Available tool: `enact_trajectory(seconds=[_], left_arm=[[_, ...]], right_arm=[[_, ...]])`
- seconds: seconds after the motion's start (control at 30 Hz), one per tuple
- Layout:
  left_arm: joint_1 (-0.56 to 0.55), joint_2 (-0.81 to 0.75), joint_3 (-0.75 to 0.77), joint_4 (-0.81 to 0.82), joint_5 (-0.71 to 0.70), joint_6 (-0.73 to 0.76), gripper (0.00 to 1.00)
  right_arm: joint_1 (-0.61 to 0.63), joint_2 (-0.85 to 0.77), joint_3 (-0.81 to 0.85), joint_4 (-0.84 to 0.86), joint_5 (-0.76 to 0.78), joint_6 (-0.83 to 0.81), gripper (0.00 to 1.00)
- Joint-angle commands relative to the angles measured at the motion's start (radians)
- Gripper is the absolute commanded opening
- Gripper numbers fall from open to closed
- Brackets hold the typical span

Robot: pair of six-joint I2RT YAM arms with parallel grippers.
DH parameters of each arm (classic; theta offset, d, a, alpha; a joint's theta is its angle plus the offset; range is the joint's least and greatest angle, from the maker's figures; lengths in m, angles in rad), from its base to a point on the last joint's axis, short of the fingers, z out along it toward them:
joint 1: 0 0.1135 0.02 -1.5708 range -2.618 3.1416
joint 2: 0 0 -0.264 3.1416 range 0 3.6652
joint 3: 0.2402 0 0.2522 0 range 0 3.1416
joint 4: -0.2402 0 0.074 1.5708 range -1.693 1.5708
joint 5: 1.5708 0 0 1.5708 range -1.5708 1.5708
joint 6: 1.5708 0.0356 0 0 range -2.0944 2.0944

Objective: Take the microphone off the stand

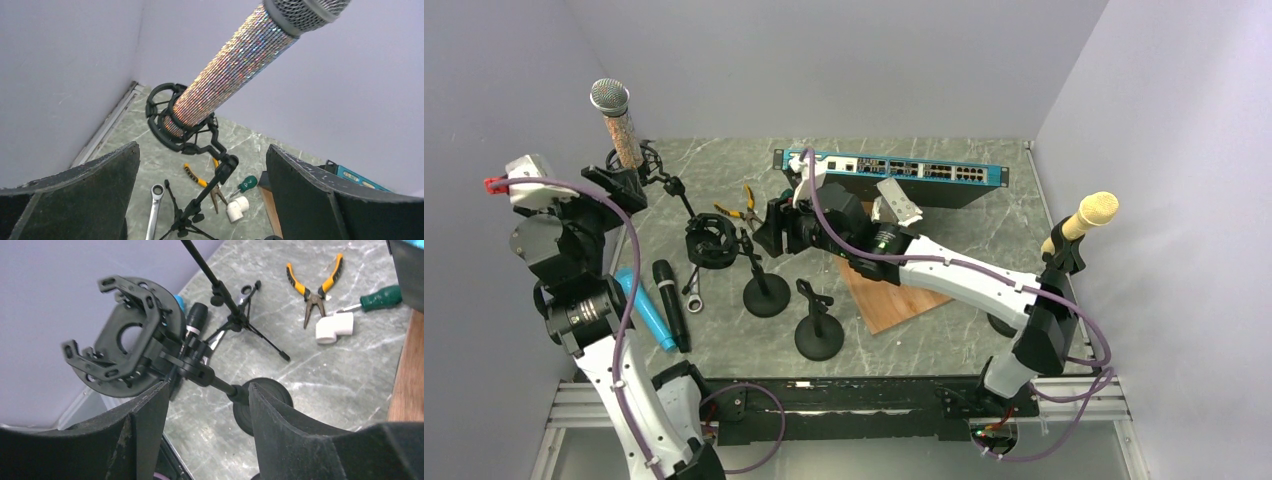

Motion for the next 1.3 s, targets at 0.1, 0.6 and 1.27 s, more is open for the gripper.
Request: enact_trajectory(seconds=[0.1,0.6,1.27], left_arm=[[-0.091,0.023,0.019,0.143,0.092,0.126,0.99],[-0.182,-0.003,-0.057,0.126,-0.040,0.275,0.99],[-0.144,-0.009,-0.074,0.030,-0.176,0.248,0.99]], right_arm=[[-0.004,0.054,0.110,0.053,-0.046,0.014,0.60],[-0.002,0.163,0.147,0.022,-0.064,0.027,0.44],[0.006,0.162,-0.075,-0.013,-0.071,0.052,0.30]])
